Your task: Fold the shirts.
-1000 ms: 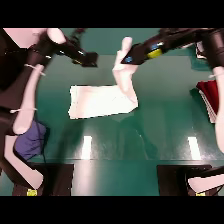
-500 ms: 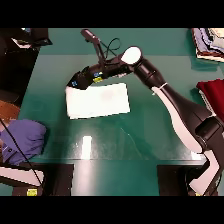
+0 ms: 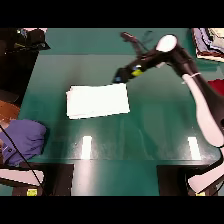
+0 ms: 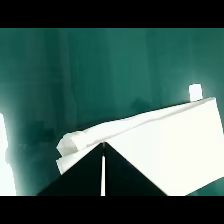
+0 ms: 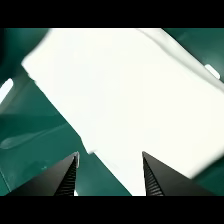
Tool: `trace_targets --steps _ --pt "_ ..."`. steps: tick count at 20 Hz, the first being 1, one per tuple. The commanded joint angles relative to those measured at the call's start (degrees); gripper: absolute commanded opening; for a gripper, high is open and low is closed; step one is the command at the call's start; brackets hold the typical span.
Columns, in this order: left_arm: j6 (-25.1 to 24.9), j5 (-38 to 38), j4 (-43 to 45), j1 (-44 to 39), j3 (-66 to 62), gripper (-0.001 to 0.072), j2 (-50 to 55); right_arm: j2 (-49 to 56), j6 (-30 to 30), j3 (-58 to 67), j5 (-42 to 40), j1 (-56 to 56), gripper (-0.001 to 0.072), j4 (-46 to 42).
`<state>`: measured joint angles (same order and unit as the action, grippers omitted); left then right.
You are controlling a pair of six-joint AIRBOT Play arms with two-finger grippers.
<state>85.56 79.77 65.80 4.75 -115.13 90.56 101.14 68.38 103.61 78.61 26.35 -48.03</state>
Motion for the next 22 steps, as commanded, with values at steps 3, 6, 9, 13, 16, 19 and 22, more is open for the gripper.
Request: trace_targets --steps 3,6,9,13,16,19,22 --pt "-0.5 -0.8 -0.3 0.1 0.6 0.0028 -0.1 -1.5 2.7 -19.4 -6.0 -12.5 0.0694 7.5" --pt "-0.5 -0.8 -0.3 0.1 0.6 0.0028 -0.1 2.9 2.4 -23.0 -8.3 -11.6 0.0692 14.1" --pt "-0.6 -0.9 -0.3 0.1 0.6 0.0028 -0.1 8.3 2.4 -20.1 -8.1 -7.0 0.0688 14.1" --pt "-1.6 -0.4 -0.4 0.1 0.6 0.0028 -0.1 13.5 1.8 -14.2 -8.0 -0.2 0.068 19.7" --pt "-1.6 0.1 -0.5 0.1 0.6 0.0027 -0.1 14.7 0.1 -11.8 -10.2 3.1 0.0426 21.1" --pt "-1.5 0.4 -0.7 -1.2 0.6 0.0028 -0.1 14.6 -2.5 -9.3 -11.7 4.1 0.0017 21.1" --pt "-1.6 0.4 -0.6 -4.5 0.5 0.0028 -0.1 13.7 -1.6 -4.8 -8.5 2.1 0.0016 20.8"
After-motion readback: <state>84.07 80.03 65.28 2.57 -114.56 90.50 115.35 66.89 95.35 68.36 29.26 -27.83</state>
